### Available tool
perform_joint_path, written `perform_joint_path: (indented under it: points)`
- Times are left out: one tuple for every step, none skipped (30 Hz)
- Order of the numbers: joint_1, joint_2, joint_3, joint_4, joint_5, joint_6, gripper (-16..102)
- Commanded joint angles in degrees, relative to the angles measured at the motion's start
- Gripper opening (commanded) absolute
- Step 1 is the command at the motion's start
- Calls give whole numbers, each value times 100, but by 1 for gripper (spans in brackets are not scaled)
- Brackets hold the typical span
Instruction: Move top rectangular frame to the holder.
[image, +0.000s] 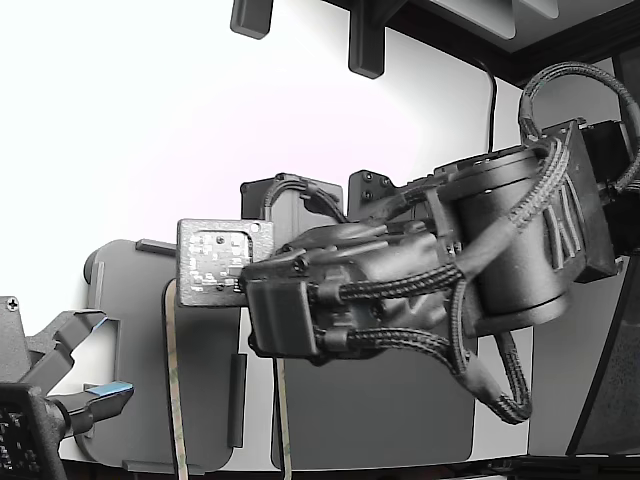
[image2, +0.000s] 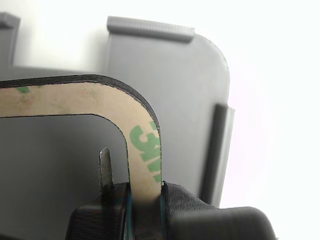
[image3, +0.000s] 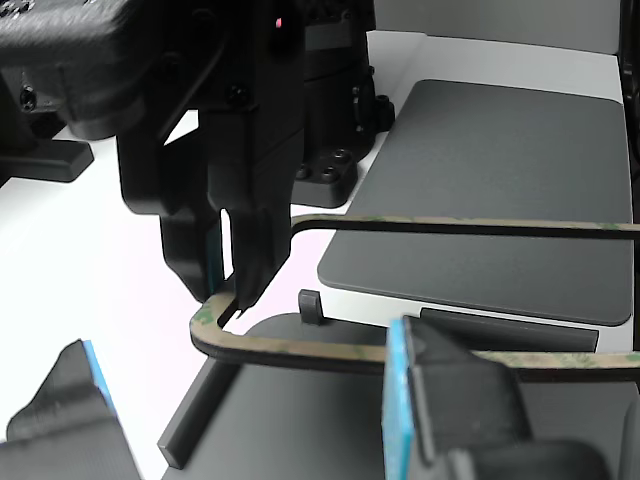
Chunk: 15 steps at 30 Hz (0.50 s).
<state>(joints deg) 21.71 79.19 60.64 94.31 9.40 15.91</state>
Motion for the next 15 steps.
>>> perform_joint_path:
  points:
    - [-185, -255, -510, 44, -26, 0, -10]
    - [-220, -352, -589, 44, -44, 18, -10]
    - [-246, -448, -659, 44, -53, 35, -10]
    - [-264, -536, -747, 44, -62, 44, -10]
    - [-290, -615, -817, 44, -79, 53, -10]
    - [-316, -686, -870, 44, -97, 62, -10]
    - [-334, -738, -905, 44, -123, 88, -10]
    - [-369, -800, -940, 44, -167, 97, -10]
    - [-396, -853, -984, 44, -193, 97, -10]
    - [-413, -905, -1002, 44, -193, 105, -10]
    - [-431, -958, -1020, 44, -193, 132, -10]
    - [-448, -1002, -1028, 44, -185, 167, -10]
    - [-466, -1046, -1046, 44, -176, 193, -10]
    - [-492, -1090, -1055, 44, -176, 185, -10]
    - [-510, -1125, -1055, 44, -185, 185, -10]
